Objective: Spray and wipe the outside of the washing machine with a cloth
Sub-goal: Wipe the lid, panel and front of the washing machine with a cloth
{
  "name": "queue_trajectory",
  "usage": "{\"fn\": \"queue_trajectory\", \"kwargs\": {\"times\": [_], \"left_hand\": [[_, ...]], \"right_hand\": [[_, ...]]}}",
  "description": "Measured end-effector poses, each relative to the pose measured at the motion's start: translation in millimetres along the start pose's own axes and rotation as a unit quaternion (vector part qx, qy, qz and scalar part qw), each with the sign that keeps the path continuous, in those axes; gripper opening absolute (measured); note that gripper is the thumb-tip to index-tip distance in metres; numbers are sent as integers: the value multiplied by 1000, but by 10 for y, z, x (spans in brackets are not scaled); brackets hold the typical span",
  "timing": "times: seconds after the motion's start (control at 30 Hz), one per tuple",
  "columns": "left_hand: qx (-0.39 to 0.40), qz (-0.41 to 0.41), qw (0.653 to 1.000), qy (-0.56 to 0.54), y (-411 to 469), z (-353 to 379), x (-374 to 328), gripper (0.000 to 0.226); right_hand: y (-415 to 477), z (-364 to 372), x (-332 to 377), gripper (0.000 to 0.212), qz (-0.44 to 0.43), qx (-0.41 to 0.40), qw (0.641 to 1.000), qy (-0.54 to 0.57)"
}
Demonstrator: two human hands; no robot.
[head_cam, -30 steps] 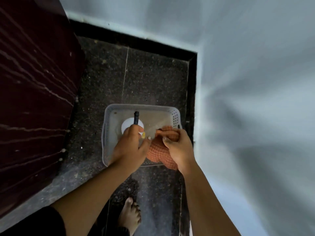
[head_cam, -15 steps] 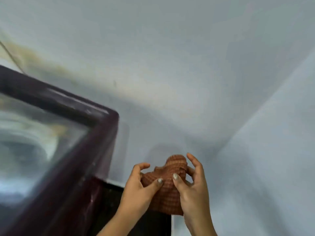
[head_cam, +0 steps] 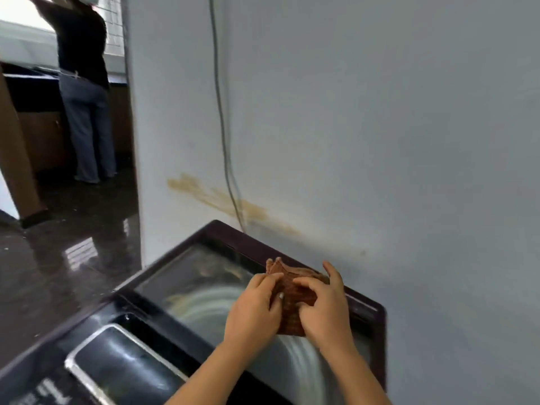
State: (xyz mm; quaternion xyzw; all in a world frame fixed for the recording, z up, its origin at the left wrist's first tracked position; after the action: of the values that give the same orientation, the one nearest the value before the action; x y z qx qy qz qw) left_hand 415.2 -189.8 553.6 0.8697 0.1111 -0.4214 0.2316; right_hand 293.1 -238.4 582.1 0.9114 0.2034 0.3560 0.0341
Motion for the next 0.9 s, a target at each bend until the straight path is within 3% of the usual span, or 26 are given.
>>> {"fn": "queue_trajectory", "kwargs": {"times": [0.17,0.23,0.33,0.4,0.43,0.5,0.53,0.6,0.67,0.77,0.9], "left_hand": [[102,-49,983,145,125,-591,1074,68],[137,-19,959,247,62,-730,1288,79],[166,33,934,315,19,-670,1456,81],[190,24,930,312,36,-586,1542,81],[206,17,928,310,66,-563,1607,81],[223,7,923,313,112,-533,1686,82],[232,-1,923,308,133,-520,1715,84],[237,-13,925,297,201,-497,1780,92],[227,17,921,316,291,-436,1801,92],[209,19,926,314,404,-433,1859,90],[212,24,925,315,486,-423,1863,90]], "right_hand": [[609,817,651,35,1,-18,999,36],[786,962,842,33,-13,-49,997,53],[1044,1237,976,31,-22,-69,995,73],[1142,1582,922,32,-14,-13,1000,2],[1168,1799,826,32,12,31,995,-95],[1156,2000,643,36,50,70,961,-262],[1158,2026,648,42,35,67,954,-289],[1209,2134,744,58,-30,75,952,-295],[1280,2356,745,65,-66,143,939,-305],[1416,2596,657,63,-53,209,924,-317],[1641,2665,644,63,-58,199,913,-353]]}}
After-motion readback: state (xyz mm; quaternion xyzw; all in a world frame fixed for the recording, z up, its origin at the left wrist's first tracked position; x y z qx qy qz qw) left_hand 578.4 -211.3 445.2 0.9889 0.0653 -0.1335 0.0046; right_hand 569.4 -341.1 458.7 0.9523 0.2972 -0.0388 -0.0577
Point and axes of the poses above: each hand's wrist, its own y-axis towards the middle knuckle, its own z-axis out of the palm, x = y × z, the point moved 10 cm from there along y, towards the middle knuckle
